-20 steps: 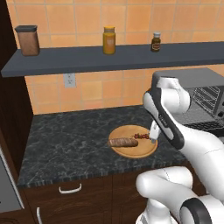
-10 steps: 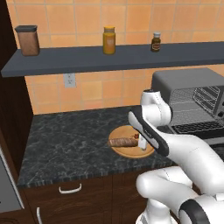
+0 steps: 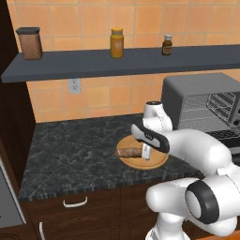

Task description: Pick up the kebab skewer and baguette bread, and place them inside the toaster oven. Close the toaster oven door and start by setting the timer.

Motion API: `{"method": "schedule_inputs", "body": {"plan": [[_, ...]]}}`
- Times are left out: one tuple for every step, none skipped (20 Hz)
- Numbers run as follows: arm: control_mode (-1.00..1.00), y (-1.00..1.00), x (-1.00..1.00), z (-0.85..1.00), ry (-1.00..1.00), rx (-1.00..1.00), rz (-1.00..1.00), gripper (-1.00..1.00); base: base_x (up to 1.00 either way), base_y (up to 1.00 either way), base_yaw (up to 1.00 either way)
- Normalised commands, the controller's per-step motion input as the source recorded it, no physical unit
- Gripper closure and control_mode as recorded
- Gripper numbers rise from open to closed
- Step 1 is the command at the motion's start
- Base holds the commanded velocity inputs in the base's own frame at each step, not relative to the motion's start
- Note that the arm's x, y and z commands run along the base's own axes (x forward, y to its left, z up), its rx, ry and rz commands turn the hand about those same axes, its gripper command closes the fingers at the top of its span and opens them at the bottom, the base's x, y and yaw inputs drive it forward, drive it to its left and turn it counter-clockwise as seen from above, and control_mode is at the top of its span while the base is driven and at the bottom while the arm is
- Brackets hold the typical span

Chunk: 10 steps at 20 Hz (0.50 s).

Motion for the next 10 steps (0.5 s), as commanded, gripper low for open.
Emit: {"method": "schedule_inputs", "body": {"plan": [[-1.00,0.00,0.68,-0.28,0.00,0.00,0.04,-1.00,0.00,0.00,0.00],[-1.00,0.00,0.61,-0.19,0.00,0.00,0.04,-1.00,0.00,0.00,0.00],[-1.00,0.00,0.58,-0.25,0.00,0.00,0.03,-1.00,0.00,0.00,0.00],[-1.00,0.03,0.50,-0.34,0.00,0.00,0.02,-1.00,0.00,0.00,0.00],[-1.00,0.07,0.50,-0.45,0.00,0.00,0.01,-1.00,0.00,0.00,0.00],[-1.00,0.06,0.45,-0.48,0.00,0.00,0.01,-1.00,0.00,0.00,0.00],[-1.00,0.07,0.28,-0.44,0.00,0.00,0.00,-1.00,0.00,0.00,0.00],[-1.00,0.01,0.14,-0.41,0.00,0.00,0.00,-1.00,0.00,0.00,0.00],[-1.00,0.03,0.18,-0.40,0.00,0.00,0.00,-1.00,0.00,0.00,0.00],[-1.00,0.00,0.36,-0.24,0.00,0.00,0.00,-1.00,0.00,0.00,0.00]]}}
